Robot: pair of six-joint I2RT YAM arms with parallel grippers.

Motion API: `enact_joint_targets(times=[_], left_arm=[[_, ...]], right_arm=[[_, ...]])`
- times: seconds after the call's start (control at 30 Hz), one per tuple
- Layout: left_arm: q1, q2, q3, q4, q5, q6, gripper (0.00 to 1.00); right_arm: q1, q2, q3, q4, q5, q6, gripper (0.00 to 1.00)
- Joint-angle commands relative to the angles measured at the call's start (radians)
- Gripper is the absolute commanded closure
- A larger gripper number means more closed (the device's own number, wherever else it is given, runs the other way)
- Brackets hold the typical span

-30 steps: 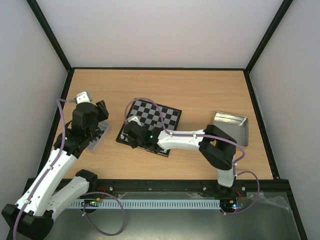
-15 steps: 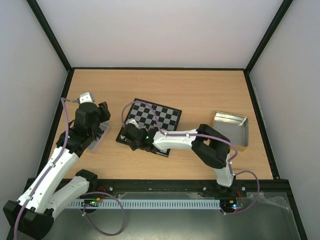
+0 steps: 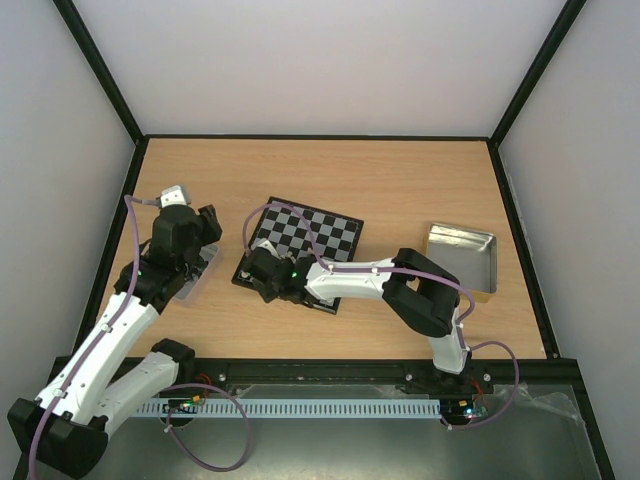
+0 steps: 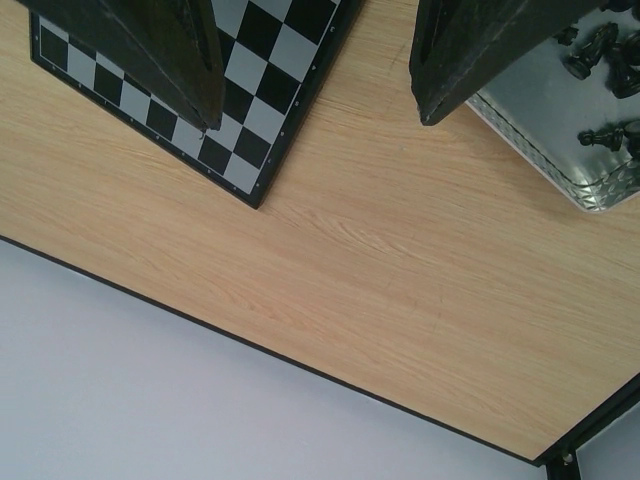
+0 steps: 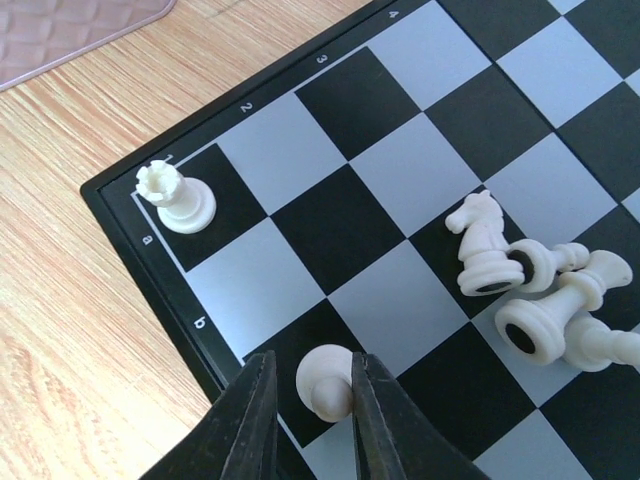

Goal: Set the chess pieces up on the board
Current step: Place the chess piece on the chessboard.

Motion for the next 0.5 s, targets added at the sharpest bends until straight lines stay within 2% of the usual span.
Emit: enact_joint_targets(times=[0.0,0.23,0.47], left_arm=[[0.005,0.005,-0.008,0.017,0.0,0.014,0.47],[0.005,0.005,-0.009,0.016,0.005,0.013,0.47],[0.005,0.009,-0.008,0.018,0.012,0.014,0.47]], right_arm=[[0.008,-0.039,0.03,-0.004,-0.02,0.01,0.8],[0.007,-0.045,0.037,-0.01,-0.025,0.034,0.79],[0.0,-0.07,0.054,-0.028,0.033,0.061,0.7]])
